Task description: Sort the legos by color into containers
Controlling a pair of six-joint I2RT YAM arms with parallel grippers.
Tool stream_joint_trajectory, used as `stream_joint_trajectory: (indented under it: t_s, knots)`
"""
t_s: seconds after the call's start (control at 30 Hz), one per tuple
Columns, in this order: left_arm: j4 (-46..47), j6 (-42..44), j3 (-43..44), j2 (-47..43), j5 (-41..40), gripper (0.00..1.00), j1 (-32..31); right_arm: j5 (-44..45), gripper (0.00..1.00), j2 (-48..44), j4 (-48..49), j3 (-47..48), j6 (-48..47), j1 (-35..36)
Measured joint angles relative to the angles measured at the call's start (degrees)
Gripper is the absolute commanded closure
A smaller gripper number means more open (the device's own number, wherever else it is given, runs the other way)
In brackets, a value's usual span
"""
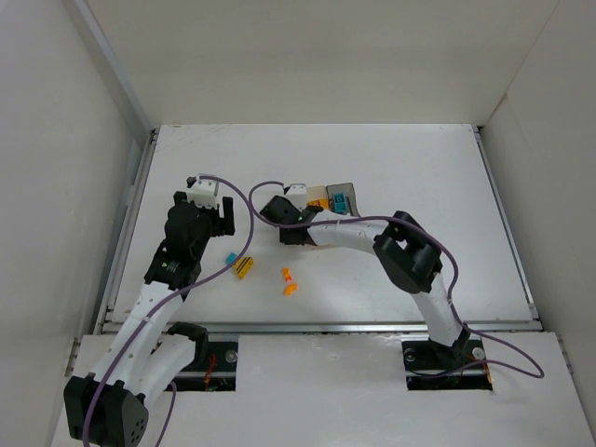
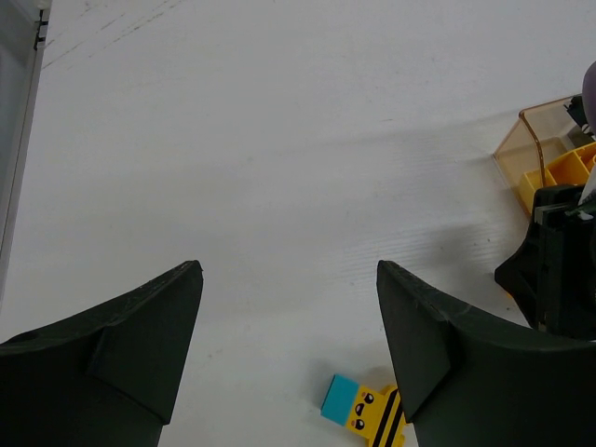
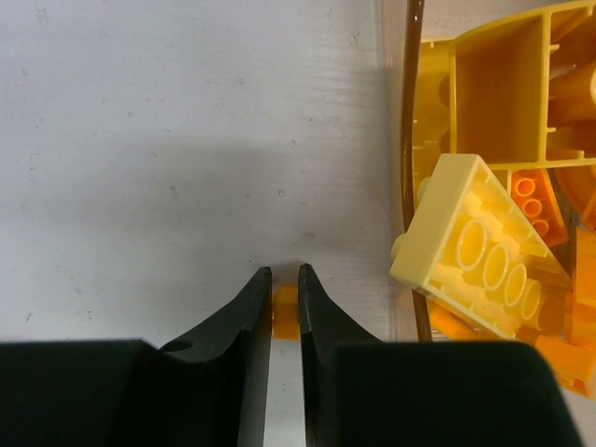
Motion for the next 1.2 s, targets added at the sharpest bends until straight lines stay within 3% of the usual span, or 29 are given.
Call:
stream_joint_trajectory:
  t_s: [0.17, 0.53, 0.73, 0.9, 1.2]
  knots:
    - [0.00, 0.00, 0.00, 0.00, -0.02, 0.27, -0.02, 0.11, 1.00, -0.24, 0.24, -0.37, 0.17, 0.13]
    - [0.00, 0.00, 0.00, 0.00, 0.00, 0.27, 0.00, -0.96, 1.00, -3.67, 1.11, -3.21, -6.62, 2.45]
    - [0.85, -0.22, -1.01, 0.00, 0.28, 0.27, 0.00, 2.25, 1.00, -12.66, 0.94, -3.82, -10.47, 2.86]
    - [1.16, -0.28, -1.07, -0.02, 0.50, 0.27, 0.00, 3.89, 1.00, -18.97, 1.07, -7.76, -10.58, -0.42]
    - [1.27, -1.18, -1.81, -0.02, 1.49, 0.27, -0.02, -0.13, 1.00, -18.29, 2.25, -13.73, -10.25, -8.81]
